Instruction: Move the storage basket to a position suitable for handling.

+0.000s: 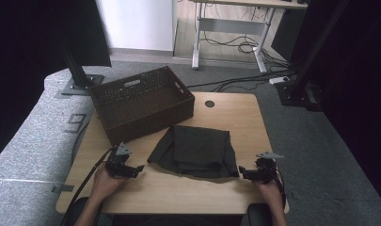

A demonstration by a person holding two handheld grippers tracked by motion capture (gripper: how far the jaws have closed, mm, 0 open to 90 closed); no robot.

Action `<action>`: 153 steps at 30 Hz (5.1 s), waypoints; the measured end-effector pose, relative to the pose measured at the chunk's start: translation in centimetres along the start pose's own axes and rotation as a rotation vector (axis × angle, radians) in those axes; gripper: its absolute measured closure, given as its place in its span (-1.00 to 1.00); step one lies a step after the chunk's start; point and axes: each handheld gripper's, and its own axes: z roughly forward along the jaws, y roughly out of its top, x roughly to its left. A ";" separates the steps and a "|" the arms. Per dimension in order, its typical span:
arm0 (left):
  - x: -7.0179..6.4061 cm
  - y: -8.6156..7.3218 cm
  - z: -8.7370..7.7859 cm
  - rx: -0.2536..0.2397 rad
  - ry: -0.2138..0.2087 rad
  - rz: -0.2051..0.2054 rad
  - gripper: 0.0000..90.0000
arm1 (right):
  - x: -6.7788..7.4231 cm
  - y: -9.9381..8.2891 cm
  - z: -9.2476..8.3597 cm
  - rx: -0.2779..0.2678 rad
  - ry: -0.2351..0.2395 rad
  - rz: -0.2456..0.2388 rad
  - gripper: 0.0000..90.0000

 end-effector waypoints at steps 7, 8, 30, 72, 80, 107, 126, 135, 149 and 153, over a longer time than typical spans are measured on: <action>-0.3 2.6 0.2 -0.037 -0.019 0.021 -0.69 | 0.3 1.3 -0.6 -0.025 0.040 -0.016 -0.89; -0.3 2.6 0.2 -0.037 -0.019 0.021 -0.68 | 0.3 1.3 -0.6 -0.025 0.040 -0.016 -0.89; -1.0 9.8 5.1 -0.088 -0.074 0.049 -0.30 | 1.4 6.4 2.0 0.004 0.104 -0.047 -0.42; -1.9 4.7 5.7 0.031 -0.107 0.057 0.52 | 4.3 5.3 5.6 0.150 0.214 -0.157 0.71; -2.8 3.2 4.2 0.039 -0.108 0.068 0.49 | 5.4 4.6 4.9 0.150 0.229 -0.185 0.71; -6.6 -2.0 -0.7 0.071 -0.141 0.092 0.42 | 8.5 0.9 1.2 0.180 0.334 -0.245 0.65; -7.5 -3.8 -2.3 0.059 -0.191 0.066 0.10 | 9.0 -0.5 -0.9 0.201 0.325 -0.287 0.30; -4.3 -1.9 -3.2 0.034 -0.087 -0.009 -0.60 | 6.0 1.3 -0.4 0.089 0.152 -0.206 -0.45; 0.9 3.3 -4.1 -0.010 0.057 -0.046 -0.86 | 3.0 -0.4 2.4 0.036 0.028 -0.127 -1.00; 2.3 5.1 -4.7 -0.021 0.034 -0.072 -1.00 | 2.9 -0.5 2.4 0.020 0.032 -0.128 -1.00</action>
